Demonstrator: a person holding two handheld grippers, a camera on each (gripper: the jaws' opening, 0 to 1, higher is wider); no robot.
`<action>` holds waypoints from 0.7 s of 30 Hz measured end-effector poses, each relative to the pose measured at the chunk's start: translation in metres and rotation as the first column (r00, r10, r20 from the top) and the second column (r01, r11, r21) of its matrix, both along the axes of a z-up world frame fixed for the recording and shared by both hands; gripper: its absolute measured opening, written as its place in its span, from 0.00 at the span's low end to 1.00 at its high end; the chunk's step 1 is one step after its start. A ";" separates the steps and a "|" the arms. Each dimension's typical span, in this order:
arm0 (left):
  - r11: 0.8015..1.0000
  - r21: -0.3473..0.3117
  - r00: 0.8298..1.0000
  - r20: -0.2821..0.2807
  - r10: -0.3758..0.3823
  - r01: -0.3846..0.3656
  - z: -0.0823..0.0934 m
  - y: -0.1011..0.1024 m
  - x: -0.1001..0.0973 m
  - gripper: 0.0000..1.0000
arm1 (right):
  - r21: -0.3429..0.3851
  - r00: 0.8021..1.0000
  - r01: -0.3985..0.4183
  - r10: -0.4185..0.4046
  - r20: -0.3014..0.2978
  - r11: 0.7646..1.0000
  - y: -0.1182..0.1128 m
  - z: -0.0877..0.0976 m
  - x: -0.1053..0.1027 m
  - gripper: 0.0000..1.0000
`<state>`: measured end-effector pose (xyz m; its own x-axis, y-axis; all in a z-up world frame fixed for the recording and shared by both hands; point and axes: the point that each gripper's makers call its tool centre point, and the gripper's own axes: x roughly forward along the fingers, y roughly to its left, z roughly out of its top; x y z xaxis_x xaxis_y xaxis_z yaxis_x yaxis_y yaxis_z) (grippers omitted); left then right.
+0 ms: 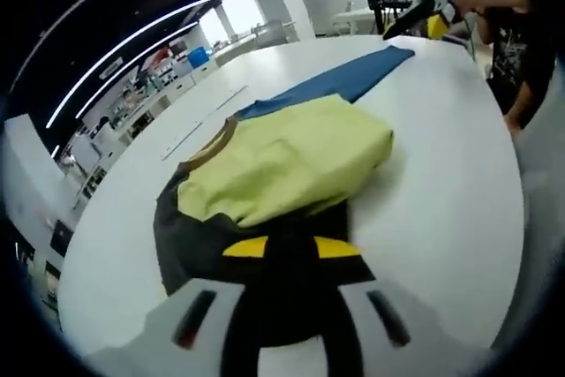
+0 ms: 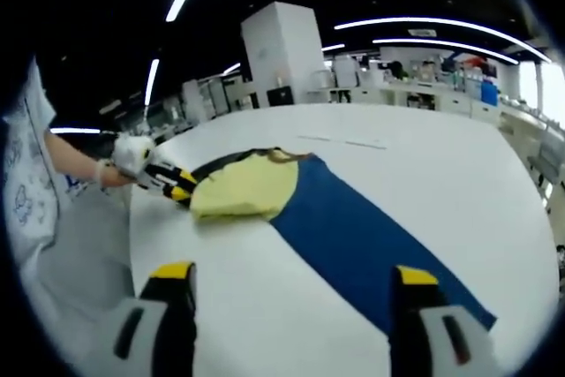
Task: Fold the garment on the visible template until the final outline fits inside the template.
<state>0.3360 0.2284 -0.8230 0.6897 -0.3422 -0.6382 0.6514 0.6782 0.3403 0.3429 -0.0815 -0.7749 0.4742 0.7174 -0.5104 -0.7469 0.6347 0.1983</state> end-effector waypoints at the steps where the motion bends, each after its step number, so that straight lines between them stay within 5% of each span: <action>1: 1.000 0.009 1.000 0.002 -0.003 0.003 -0.001 0.001 0.001 0.11 | 0.000 1.000 0.000 0.000 -0.001 1.000 0.000 0.000 0.000 0.91; 5: 1.000 0.010 1.000 -0.023 0.006 -0.006 -0.004 0.002 0.001 0.00 | 0.002 1.000 -0.001 0.001 -0.004 1.000 0.000 -0.002 0.000 0.91; 10: 0.999 -0.035 0.998 -0.050 0.035 -0.037 0.004 0.005 0.000 0.00 | 0.008 1.000 0.000 0.000 -0.006 1.000 0.000 -0.003 0.000 0.90; 16: 0.974 -0.184 0.990 -0.066 0.123 -0.134 0.033 0.013 0.005 0.00 | 0.015 1.000 -0.002 0.002 -0.007 1.000 0.002 -0.002 0.000 0.90; 21: 0.967 -0.212 0.990 -0.025 0.140 -0.142 0.063 0.029 0.013 0.00 | 0.018 1.000 -0.007 0.007 -0.008 1.000 0.005 -0.001 -0.001 0.89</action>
